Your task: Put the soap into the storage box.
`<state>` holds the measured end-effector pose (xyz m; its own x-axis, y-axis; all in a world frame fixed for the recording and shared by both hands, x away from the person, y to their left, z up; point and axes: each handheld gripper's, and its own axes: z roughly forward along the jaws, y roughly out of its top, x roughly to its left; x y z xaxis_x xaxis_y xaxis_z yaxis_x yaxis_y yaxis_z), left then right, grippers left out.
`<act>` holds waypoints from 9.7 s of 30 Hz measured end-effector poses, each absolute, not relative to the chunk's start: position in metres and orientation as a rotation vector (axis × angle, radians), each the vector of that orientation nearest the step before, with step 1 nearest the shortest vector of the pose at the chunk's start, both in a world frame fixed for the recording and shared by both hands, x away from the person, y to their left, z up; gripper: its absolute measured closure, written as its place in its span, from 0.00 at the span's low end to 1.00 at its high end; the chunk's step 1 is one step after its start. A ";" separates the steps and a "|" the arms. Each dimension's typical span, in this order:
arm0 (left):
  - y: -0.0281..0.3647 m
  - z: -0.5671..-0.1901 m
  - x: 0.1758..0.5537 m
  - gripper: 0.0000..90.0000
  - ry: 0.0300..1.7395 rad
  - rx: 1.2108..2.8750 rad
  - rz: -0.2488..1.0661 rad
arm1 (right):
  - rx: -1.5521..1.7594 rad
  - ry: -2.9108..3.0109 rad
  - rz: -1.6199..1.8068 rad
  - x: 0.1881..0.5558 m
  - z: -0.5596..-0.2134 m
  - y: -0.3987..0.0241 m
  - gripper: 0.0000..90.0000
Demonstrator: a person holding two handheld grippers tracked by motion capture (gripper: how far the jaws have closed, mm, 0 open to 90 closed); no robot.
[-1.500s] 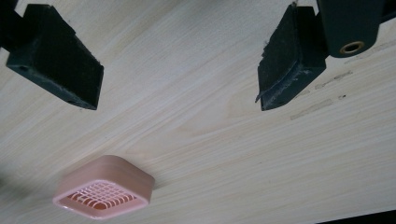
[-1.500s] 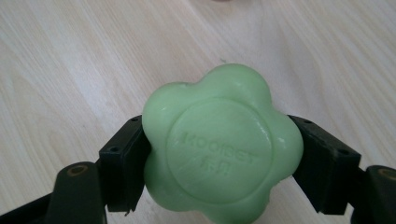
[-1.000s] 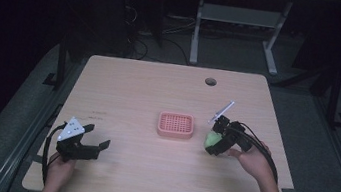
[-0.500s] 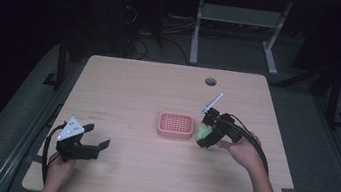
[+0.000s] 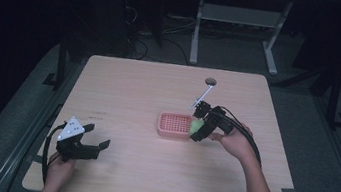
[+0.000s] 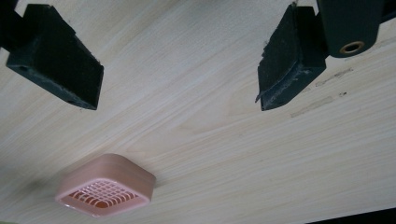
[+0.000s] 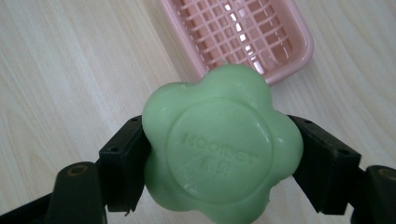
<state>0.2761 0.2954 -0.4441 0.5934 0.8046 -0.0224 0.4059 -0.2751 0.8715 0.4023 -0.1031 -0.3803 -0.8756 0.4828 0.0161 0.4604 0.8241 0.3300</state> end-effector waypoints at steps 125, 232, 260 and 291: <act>0.298 -0.441 0.275 0.16 0.967 1.868 0.546 | 0.804 2.989 0.377 0.461 -0.414 -0.029 0.29; 0.293 -0.444 0.276 0.16 0.965 1.894 0.544 | 1.011 2.895 0.620 0.411 -0.388 -0.138 0.27; 0.293 -0.444 0.275 0.16 0.964 1.902 0.544 | 1.087 2.868 0.624 0.390 -0.403 -0.178 0.26; 0.292 -0.446 0.274 0.16 0.967 1.903 0.547 | 1.175 2.812 0.715 0.355 -0.420 -0.225 0.26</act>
<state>0.2745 0.2917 -0.4458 0.5956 0.8032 -0.0125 0.4027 -0.2850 0.8698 0.3546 -0.2249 -0.4197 -0.7184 0.6766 0.1616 0.6716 0.6140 0.4146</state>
